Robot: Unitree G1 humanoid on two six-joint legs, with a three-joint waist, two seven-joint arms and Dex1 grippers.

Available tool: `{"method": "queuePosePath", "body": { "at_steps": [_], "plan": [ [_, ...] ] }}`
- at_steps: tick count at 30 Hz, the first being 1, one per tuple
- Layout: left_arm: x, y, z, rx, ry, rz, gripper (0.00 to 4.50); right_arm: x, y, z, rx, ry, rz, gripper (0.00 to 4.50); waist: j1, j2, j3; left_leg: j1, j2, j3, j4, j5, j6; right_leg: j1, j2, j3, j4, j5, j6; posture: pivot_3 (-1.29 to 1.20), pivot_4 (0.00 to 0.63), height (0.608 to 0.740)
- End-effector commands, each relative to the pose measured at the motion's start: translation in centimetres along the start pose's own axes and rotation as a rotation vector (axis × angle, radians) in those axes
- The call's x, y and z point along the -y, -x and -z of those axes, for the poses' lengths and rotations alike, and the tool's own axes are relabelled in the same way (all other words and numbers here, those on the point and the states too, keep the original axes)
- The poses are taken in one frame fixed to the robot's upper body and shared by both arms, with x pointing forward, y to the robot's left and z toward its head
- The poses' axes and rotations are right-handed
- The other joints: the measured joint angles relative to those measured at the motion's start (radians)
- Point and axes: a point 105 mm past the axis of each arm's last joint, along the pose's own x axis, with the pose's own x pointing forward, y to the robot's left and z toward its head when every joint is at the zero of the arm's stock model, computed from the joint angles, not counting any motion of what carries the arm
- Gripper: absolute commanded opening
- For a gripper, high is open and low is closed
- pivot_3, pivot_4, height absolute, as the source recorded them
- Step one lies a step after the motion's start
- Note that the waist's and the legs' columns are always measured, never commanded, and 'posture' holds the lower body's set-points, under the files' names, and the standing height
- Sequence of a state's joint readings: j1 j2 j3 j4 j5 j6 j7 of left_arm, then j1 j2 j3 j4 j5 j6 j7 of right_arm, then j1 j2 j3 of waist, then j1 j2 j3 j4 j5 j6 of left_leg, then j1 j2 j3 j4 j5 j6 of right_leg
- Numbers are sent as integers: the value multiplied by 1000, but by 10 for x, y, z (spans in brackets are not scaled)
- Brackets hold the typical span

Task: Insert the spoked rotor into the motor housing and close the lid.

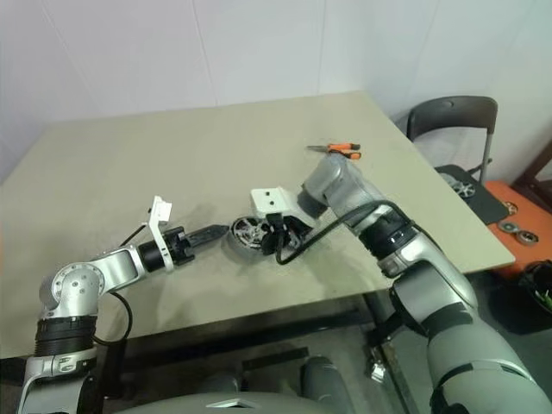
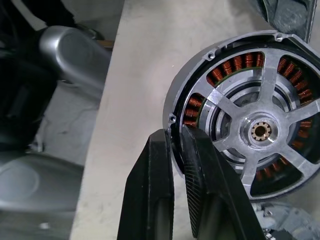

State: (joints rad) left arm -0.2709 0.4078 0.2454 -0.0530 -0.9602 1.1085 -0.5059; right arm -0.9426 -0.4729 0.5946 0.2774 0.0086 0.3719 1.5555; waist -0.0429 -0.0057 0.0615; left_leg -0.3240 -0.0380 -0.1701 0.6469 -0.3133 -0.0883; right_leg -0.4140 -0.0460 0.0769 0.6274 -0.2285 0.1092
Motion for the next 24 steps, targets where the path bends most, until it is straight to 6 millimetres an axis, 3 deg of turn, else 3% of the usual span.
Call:
{"method": "queuePosePath", "body": {
  "at_steps": [1, 6, 12, 13, 19, 24],
  "plan": [
    [3, 0, -10, 4, -34, 19, 2390, 4, -3, 15, -86, 107, 81, 384, 1, 0, 0, 0, 0, 0, 0, 0, 0, 0, 0, 0, 0, 0, 0, 0, 0, 740],
    [4, 1, -8, -4, -39, 21, 2390, 7, -11, 31, -153, 139, 86, 1997, -2, 0, 0, 2, 0, 0, 0, 0, 0, 1, 0, 0, 0, 0, 0, 0, 0, 740],
    [6, 2, -1, -4, -33, 20, 2390, 9, -9, 32, -160, 100, 68, 4025, -1, 0, 0, 3, 0, 0, 1, 0, 0, 4, 0, 0, 0, 0, 0, 0, 0, 740],
    [6, 2, -1, -3, -33, 19, 2390, 8, -9, 31, -154, 88, 56, 4025, -2, 0, 0, 4, 0, 0, 1, 0, 0, 4, 0, 0, 0, 0, 0, 0, 0, 740],
    [9, 4, -1, 14, -27, 27, 2390, -15, 17, -36, 133, 18, -72, 4025, -1, 0, 0, 2, 0, -1, 0, 0, 0, 2, 0, 0, 0, 0, 0, 0, 0, 740],
    [8, 7, -6, 35, -22, 26, 2390, -8, 34, -58, 282, -36, 17, 4025, 0, 0, 0, 3, 0, -1, 0, 0, 0, 4, 0, -1, -1, 0, 0, 0, 0, 740]
  ]
}}
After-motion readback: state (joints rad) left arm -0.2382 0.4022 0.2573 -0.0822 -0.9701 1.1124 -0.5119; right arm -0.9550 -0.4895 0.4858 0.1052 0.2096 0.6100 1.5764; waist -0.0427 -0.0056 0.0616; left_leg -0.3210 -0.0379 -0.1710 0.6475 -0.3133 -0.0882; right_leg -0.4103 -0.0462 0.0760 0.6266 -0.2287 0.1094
